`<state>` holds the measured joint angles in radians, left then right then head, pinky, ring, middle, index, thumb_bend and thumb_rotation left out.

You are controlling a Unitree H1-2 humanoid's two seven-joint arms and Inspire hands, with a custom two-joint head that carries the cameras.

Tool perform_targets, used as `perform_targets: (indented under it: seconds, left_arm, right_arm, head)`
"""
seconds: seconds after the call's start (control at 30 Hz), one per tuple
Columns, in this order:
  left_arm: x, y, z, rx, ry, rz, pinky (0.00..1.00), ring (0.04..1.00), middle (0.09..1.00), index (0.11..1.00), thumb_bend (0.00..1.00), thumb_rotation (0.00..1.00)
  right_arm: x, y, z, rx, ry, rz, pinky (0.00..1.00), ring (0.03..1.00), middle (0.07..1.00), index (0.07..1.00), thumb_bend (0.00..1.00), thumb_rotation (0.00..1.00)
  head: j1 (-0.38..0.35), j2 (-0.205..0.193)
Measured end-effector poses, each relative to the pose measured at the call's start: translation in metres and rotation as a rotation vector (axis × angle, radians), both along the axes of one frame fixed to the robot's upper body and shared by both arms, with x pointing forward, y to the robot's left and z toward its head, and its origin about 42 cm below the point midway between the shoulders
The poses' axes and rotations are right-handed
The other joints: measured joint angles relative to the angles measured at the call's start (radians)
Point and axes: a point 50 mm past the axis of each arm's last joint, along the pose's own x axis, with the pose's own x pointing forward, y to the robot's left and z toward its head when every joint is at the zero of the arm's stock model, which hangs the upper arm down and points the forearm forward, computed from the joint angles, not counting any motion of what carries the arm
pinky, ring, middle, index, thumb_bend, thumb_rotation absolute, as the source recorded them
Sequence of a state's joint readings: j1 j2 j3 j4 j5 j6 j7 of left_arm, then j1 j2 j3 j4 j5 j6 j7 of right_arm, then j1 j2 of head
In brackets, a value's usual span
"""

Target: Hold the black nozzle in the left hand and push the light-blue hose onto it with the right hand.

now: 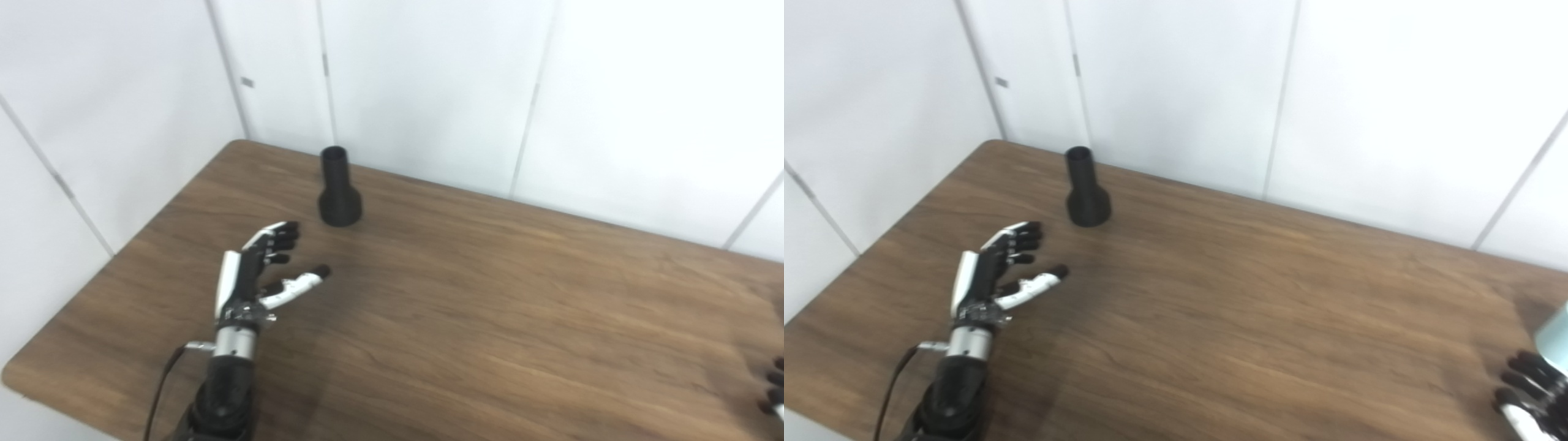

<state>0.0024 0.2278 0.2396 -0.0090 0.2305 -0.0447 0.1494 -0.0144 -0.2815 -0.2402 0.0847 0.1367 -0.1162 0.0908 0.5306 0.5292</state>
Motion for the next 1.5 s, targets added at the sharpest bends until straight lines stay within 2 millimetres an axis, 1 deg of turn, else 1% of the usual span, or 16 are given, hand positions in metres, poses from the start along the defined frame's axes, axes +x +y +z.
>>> perform_targets:
  seconds: [0.1, 0.23, 0.4, 0.57, 0.73, 0.87, 0.93, 0.97, 1.0, 1.03, 1.07, 1.17, 1.27, 1.37, 1.4, 1.5]
  left_arm:
    - [0.006, 0.004, 0.004, 0.048, 0.043, -0.008, 0.77, 0.824, 0.835, 0.861, 1.0, 0.41]
    - [0.019, 0.009, 0.013, 0.09, 0.095, -0.016, 0.82, 0.876, 0.887, 0.919, 1.0, 0.43]
    - [0.037, 0.01, 0.024, 0.116, 0.154, -0.008, 0.86, 0.943, 0.96, 0.994, 1.0, 0.48]
    - [0.051, 0.013, 0.028, 0.129, 0.194, -0.011, 0.87, 0.947, 0.97, 1.0, 1.0, 0.49]
    - [0.061, 0.012, 0.032, 0.136, 0.229, -0.003, 0.87, 0.941, 0.964, 0.995, 1.0, 0.51]
    - [0.069, 0.012, 0.035, 0.138, 0.267, 0.002, 0.86, 0.937, 0.961, 0.99, 1.0, 0.51]
    - [0.076, 0.014, 0.038, 0.146, 0.296, 0.003, 0.86, 0.942, 0.963, 0.987, 1.0, 0.49]
    - [0.078, 0.014, 0.04, 0.146, 0.311, -0.001, 0.84, 0.936, 0.959, 0.987, 1.0, 0.48]
    - [0.08, 0.016, 0.042, 0.147, 0.325, -0.002, 0.75, 0.886, 0.925, 0.987, 1.0, 0.48]
    - [0.081, 0.017, 0.044, 0.146, 0.331, -0.003, 0.71, 0.858, 0.909, 0.988, 1.0, 0.48]
    - [0.083, 0.018, 0.044, 0.146, 0.335, -0.006, 0.69, 0.847, 0.905, 0.988, 1.0, 0.49]
    - [0.085, 0.021, 0.049, 0.163, 0.337, -0.016, 0.74, 0.885, 0.936, 0.987, 1.0, 0.51]
    - [0.085, 0.025, 0.05, 0.174, 0.34, -0.017, 0.82, 0.929, 0.968, 0.994, 1.0, 0.52]
    - [0.085, 0.028, 0.051, 0.178, 0.343, -0.011, 0.79, 0.911, 0.956, 0.992, 1.0, 0.5]
    - [0.084, 0.028, 0.051, 0.177, 0.343, -0.01, 0.76, 0.889, 0.94, 0.992, 1.0, 0.5]
    - [0.084, 0.03, 0.052, 0.165, 0.339, -0.008, 0.82, 0.922, 0.96, 0.997, 1.0, 0.5]
  right_arm:
    - [0.003, -0.003, -0.001, -0.001, 0.005, -0.006, 0.56, 0.673, 0.696, 0.657, 0.37, 0.34]
    - [0.003, -0.005, -0.001, -0.005, 0.008, -0.008, 0.56, 0.666, 0.688, 0.643, 0.41, 0.38]
    - [0.007, -0.009, -0.001, -0.008, 0.012, -0.012, 0.55, 0.658, 0.677, 0.629, 0.45, 0.42]
    - [0.009, -0.012, -0.001, -0.012, 0.013, -0.014, 0.55, 0.652, 0.672, 0.624, 0.48, 0.46]
    - [0.014, -0.017, -0.001, -0.02, 0.014, -0.017, 0.52, 0.633, 0.657, 0.61, 0.5, 0.45]
    - [0.015, -0.017, -0.001, -0.022, 0.013, -0.018, 0.52, 0.627, 0.651, 0.602, 0.49, 0.45]
    - [0.016, -0.017, -0.001, -0.023, 0.013, -0.018, 0.51, 0.622, 0.647, 0.597, 0.5, 0.45]
    - [0.016, -0.017, -0.001, -0.022, 0.012, -0.017, 0.51, 0.621, 0.646, 0.596, 0.5, 0.45]
    - [0.017, -0.017, 0.0, -0.022, 0.01, -0.017, 0.5, 0.618, 0.644, 0.595, 0.5, 0.45]
    - [0.017, -0.016, 0.0, -0.023, 0.008, -0.016, 0.5, 0.615, 0.642, 0.594, 0.5, 0.46]
    - [0.018, -0.016, 0.0, -0.024, 0.006, -0.016, 0.5, 0.614, 0.642, 0.593, 0.5, 0.46]
    - [0.018, -0.016, 0.001, -0.031, -0.005, -0.017, 0.49, 0.607, 0.637, 0.586, 0.5, 0.47]
    - [0.018, -0.016, 0.001, -0.032, -0.006, -0.019, 0.48, 0.602, 0.633, 0.582, 0.51, 0.47]
    - [0.019, -0.017, 0.0, -0.031, -0.006, -0.021, 0.47, 0.593, 0.624, 0.572, 0.53, 0.47]
    - [0.019, -0.017, 0.0, -0.031, -0.007, -0.022, 0.47, 0.59, 0.622, 0.571, 0.53, 0.48]
    - [0.02, -0.017, 0.001, -0.031, -0.011, -0.021, 0.46, 0.583, 0.617, 0.566, 0.53, 0.48]
  head:
    - [0.018, 0.002]
    - [0.032, -0.005]
    - [0.054, -0.015]
    - [0.069, -0.025]
    - [0.072, -0.031]
    - [0.069, -0.041]
    - [0.068, -0.044]
    - [0.065, -0.048]
    - [0.065, -0.048]
    - [0.065, -0.051]
    - [0.065, -0.052]
    - [0.063, -0.061]
    - [0.06, -0.066]
    - [0.061, -0.068]
    - [0.061, -0.068]
    - [0.061, -0.068]
